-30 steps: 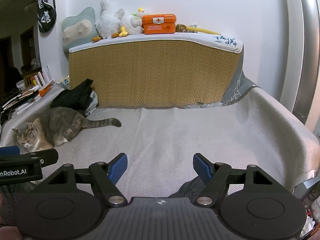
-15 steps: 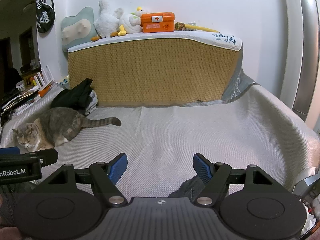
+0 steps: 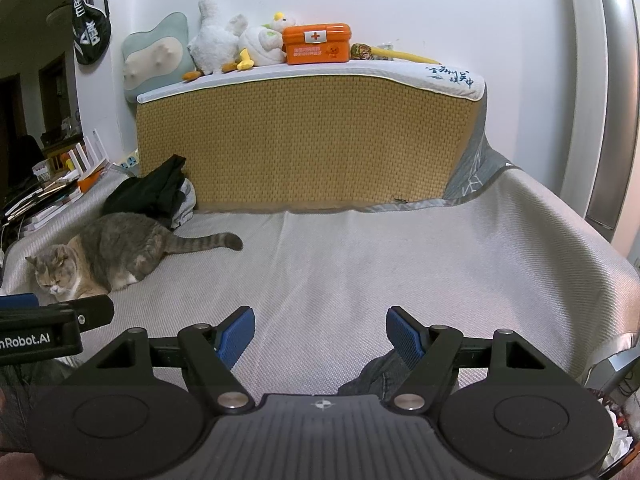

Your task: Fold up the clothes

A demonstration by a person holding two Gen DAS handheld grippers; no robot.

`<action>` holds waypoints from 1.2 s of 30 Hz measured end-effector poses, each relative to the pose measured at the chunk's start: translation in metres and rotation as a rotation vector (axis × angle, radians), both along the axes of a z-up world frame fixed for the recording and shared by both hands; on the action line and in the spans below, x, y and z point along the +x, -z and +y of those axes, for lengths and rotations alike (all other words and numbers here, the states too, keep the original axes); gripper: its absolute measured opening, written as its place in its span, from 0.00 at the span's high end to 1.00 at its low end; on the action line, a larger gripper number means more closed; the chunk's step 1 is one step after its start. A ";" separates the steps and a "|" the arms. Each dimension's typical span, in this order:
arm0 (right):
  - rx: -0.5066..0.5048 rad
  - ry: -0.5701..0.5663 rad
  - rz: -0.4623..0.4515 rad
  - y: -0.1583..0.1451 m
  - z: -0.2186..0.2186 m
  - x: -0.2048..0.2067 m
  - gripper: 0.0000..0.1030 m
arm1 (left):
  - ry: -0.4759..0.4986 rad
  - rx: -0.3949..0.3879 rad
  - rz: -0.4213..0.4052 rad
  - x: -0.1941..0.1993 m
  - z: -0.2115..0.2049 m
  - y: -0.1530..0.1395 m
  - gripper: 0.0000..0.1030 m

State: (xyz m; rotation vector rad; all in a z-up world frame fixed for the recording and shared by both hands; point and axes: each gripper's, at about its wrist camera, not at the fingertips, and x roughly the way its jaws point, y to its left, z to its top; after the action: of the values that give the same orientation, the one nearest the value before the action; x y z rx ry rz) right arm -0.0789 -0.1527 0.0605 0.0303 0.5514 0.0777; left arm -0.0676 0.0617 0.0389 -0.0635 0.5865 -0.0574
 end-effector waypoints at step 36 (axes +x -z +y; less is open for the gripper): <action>0.005 -0.001 0.005 0.002 0.001 -0.003 0.26 | -0.004 -0.013 0.005 -0.002 0.000 0.002 0.00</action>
State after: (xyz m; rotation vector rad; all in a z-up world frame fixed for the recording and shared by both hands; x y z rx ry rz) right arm -0.0815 -0.1516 0.0587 0.0347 0.5565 0.0800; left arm -0.0694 0.0621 0.0370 -0.0775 0.5912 -0.0567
